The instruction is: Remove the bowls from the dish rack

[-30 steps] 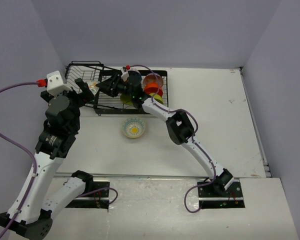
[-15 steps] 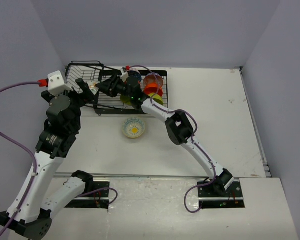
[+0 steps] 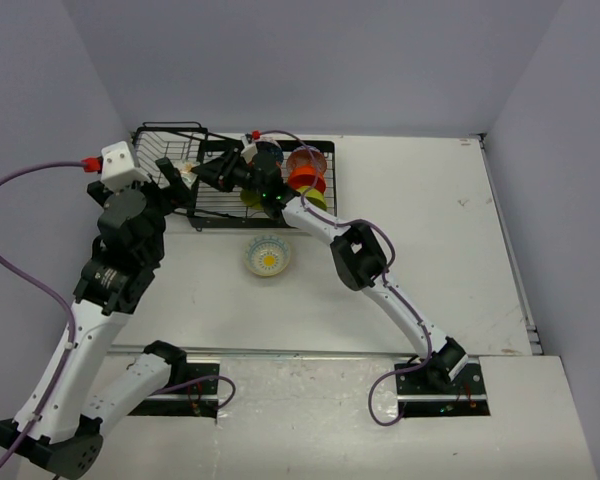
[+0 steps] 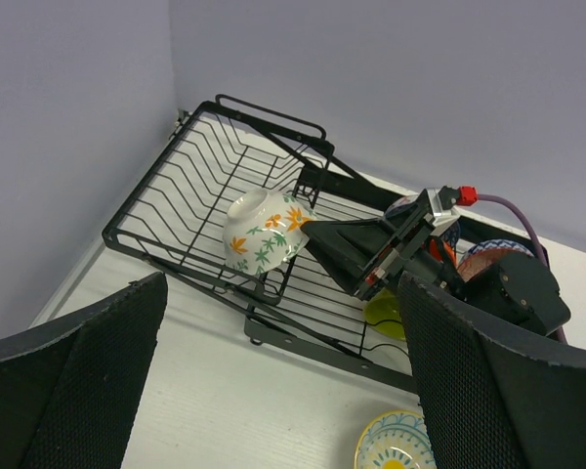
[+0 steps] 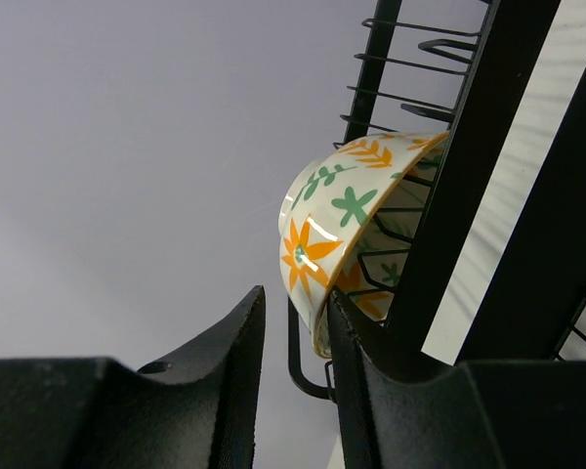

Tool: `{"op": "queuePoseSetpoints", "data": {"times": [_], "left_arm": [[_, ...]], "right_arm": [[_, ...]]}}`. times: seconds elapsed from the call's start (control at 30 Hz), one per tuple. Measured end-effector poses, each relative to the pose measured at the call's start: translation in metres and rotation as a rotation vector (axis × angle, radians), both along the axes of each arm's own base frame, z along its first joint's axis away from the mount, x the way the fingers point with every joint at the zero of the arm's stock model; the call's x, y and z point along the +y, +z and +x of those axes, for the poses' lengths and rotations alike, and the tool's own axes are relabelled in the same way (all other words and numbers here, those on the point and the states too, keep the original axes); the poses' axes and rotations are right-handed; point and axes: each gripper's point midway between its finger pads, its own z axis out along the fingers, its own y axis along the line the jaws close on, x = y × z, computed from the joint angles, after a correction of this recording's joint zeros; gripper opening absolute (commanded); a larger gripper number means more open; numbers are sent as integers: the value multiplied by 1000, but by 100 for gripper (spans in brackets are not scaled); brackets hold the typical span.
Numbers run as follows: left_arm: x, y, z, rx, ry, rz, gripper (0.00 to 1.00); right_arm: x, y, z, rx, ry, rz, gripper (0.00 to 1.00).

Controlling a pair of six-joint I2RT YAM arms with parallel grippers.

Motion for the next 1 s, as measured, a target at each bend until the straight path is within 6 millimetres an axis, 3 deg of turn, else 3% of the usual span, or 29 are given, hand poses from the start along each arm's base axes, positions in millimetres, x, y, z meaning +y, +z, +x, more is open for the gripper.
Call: {"op": "queuePoseSetpoints", "data": {"times": [0.1, 0.23, 0.33, 0.7, 1.0], "left_arm": [[-1, 1, -2, -4, -4, -1, 100], [-2, 3, -4, -12, -9, -4, 100], [-4, 6, -7, -21, -15, -7, 100], [-7, 13, -16, -47, -29, -16, 100], [-5, 18, -21, -62, -24, -15, 100]], "right_arm": [[0, 0, 2, 8, -12, 4, 31], [1, 1, 2, 22, -23, 12, 10], [4, 1, 2, 31, -39, 17, 5], [15, 0, -5, 38, -60, 33, 0], [16, 15, -10, -25, -63, 97, 0]]}}
